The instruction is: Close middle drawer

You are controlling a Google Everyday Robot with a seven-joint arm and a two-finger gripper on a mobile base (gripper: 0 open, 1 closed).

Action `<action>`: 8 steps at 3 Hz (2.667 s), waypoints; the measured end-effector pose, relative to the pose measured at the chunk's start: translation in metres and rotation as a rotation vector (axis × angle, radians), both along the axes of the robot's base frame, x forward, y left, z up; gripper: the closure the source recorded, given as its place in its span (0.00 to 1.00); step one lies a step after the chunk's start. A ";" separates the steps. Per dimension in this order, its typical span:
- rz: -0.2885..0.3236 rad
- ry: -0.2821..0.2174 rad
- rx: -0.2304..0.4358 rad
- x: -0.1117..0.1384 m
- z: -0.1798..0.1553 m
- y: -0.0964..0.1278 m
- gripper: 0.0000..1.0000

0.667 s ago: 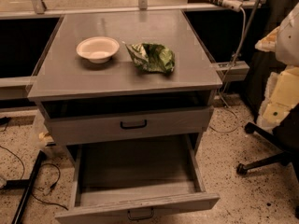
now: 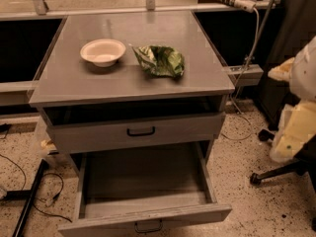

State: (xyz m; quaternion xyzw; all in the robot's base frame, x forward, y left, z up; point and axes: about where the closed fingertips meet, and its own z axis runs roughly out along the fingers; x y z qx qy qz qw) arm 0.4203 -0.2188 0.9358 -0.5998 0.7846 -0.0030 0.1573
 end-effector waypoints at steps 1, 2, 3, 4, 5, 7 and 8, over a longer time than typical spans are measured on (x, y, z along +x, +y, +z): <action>-0.002 0.051 0.067 -0.020 -0.044 -0.002 0.17; -0.006 0.045 0.150 -0.044 -0.089 0.006 0.40; -0.021 0.028 0.219 -0.048 -0.121 0.020 0.64; -0.023 0.022 0.216 -0.047 -0.120 0.020 0.87; -0.023 0.022 0.216 -0.047 -0.120 0.020 1.00; -0.024 -0.032 0.319 -0.033 -0.200 0.045 1.00; -0.029 -0.130 0.368 -0.009 -0.236 0.042 1.00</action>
Offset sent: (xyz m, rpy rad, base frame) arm -0.0653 0.0127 -0.1556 0.2674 0.0091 -0.0354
